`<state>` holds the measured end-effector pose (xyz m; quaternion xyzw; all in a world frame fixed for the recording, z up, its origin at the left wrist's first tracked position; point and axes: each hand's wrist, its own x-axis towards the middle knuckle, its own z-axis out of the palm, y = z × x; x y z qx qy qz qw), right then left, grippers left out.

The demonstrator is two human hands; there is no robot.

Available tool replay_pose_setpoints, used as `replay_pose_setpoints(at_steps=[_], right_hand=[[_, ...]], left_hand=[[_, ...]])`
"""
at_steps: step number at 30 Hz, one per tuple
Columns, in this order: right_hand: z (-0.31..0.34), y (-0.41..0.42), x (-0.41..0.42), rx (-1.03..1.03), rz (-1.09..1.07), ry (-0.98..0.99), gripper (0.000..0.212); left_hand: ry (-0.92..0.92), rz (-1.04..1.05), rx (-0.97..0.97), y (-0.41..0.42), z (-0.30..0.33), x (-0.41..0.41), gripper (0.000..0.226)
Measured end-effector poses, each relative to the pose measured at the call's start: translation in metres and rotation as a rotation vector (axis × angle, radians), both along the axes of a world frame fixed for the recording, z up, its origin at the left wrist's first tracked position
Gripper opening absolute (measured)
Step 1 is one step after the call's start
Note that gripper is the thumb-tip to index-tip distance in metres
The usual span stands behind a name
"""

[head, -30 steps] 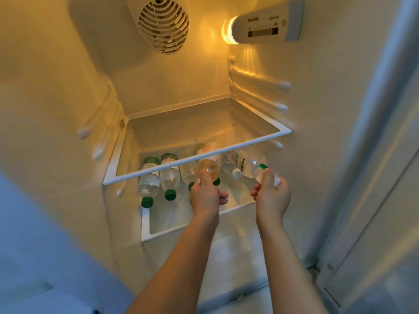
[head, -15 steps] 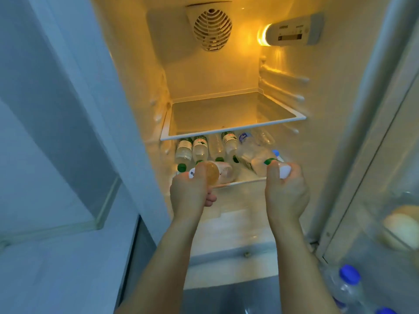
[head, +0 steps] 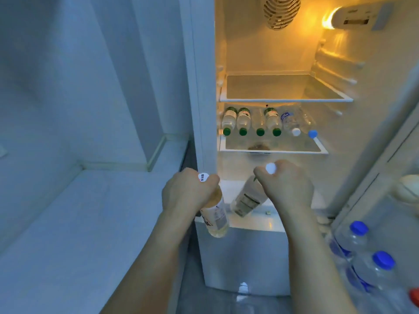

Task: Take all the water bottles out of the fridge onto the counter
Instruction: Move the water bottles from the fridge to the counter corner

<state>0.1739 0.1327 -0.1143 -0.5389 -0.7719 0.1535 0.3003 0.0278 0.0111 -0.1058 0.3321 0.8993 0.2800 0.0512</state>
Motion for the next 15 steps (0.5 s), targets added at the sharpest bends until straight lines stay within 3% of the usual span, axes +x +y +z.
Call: replay_pose_setpoints(at_steps=[4, 15], right_hand=[[-0.006, -0.027, -0.02, -0.062, 0.222, -0.159, 0.035], [-0.014, -0.094, -0.08, -0.021, 0.842, -0.268, 0.034]], left_hand=[[-0.001, 0.119, -0.059, -0.045, -0.011, -0.005, 0.036], [-0.067, 0.546, -0.084, -0.171, -0.038, 0.01, 0.035]])
